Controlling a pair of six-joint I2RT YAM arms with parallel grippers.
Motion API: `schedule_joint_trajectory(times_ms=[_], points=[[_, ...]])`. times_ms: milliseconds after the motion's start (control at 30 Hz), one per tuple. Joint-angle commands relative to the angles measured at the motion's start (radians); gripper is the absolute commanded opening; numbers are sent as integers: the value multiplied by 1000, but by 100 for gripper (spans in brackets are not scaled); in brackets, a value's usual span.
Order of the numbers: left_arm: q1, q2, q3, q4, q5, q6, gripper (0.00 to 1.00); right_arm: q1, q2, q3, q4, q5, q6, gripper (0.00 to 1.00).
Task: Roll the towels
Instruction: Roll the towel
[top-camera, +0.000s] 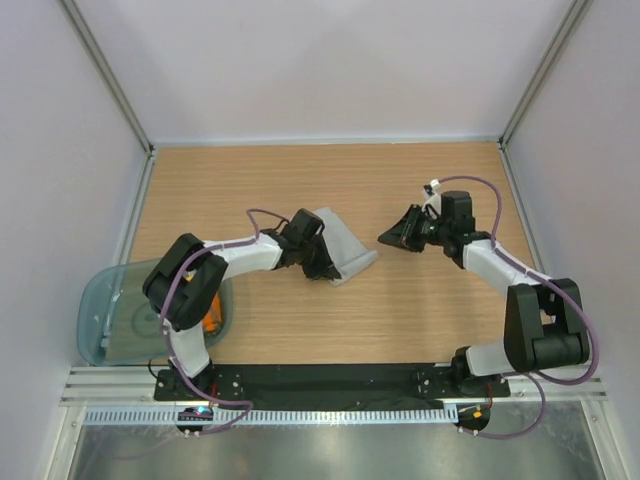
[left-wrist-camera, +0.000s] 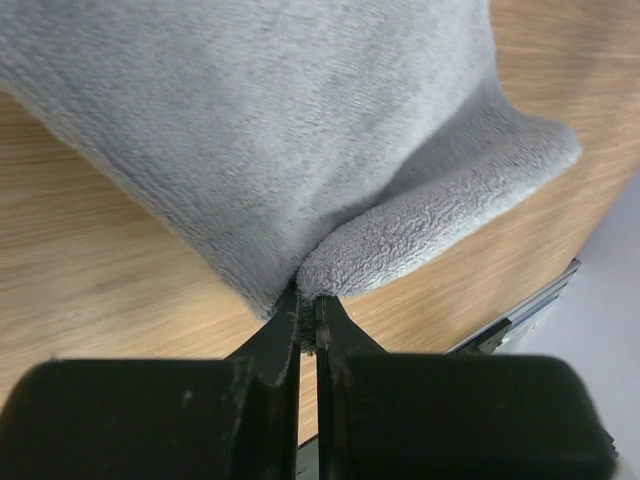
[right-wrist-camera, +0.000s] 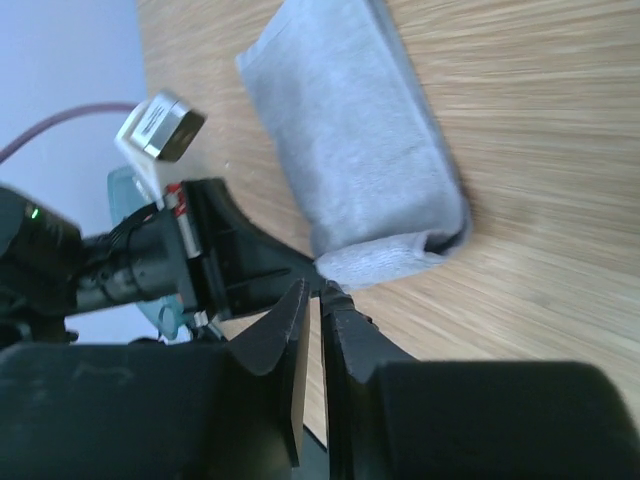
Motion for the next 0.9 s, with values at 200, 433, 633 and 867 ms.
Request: schedule_joint_trajectory(times_ms=[200,433,633,867], points=[[80,90,24,-48,79,-38,0,170,69,-24,294,-54,66,12],[103,133,50,-65,102,-4,0,172,160,-32,369,-68,75,10],[110,151,64,-80,107,20,0,170,295,-27,519,-103,159,8],[133,150,71,-93,121,26,0,153,483,17,646,-106,219,5]])
